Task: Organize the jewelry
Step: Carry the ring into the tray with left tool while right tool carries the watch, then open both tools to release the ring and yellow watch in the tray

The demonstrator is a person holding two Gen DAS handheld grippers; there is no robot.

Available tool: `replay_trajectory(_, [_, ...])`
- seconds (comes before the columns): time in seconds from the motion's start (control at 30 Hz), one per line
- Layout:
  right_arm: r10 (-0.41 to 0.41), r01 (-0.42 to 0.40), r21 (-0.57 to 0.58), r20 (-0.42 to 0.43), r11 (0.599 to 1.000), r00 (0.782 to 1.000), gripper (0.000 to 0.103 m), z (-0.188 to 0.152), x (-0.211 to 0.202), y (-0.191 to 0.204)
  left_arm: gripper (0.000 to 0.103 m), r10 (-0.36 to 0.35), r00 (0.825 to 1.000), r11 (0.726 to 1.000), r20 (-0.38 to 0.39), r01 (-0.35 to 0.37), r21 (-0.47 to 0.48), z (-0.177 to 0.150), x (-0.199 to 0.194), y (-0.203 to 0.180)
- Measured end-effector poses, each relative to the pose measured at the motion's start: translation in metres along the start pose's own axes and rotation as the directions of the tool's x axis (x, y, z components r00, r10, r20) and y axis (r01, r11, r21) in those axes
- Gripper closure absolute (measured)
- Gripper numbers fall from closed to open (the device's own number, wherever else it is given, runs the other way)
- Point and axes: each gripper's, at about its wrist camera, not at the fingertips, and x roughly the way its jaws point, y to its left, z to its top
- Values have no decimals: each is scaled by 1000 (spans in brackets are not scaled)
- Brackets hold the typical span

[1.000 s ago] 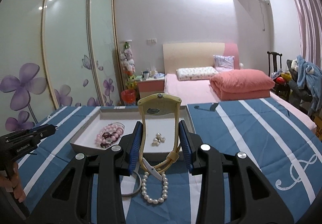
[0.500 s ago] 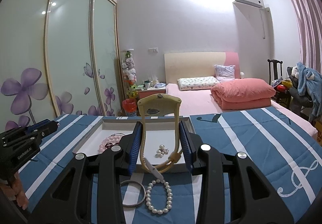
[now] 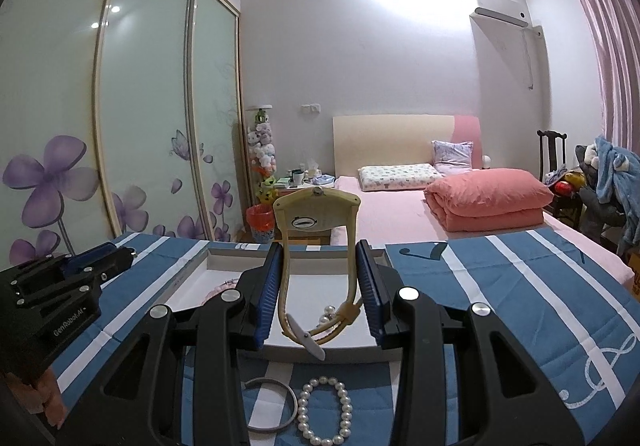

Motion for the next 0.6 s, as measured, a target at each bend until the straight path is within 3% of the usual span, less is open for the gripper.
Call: replay_trajectory(0.6, [5,-5,28,-19,1000,1000,65,1,35,-5,83,3,1000,1000,-1,-3,-4,4,37,4])
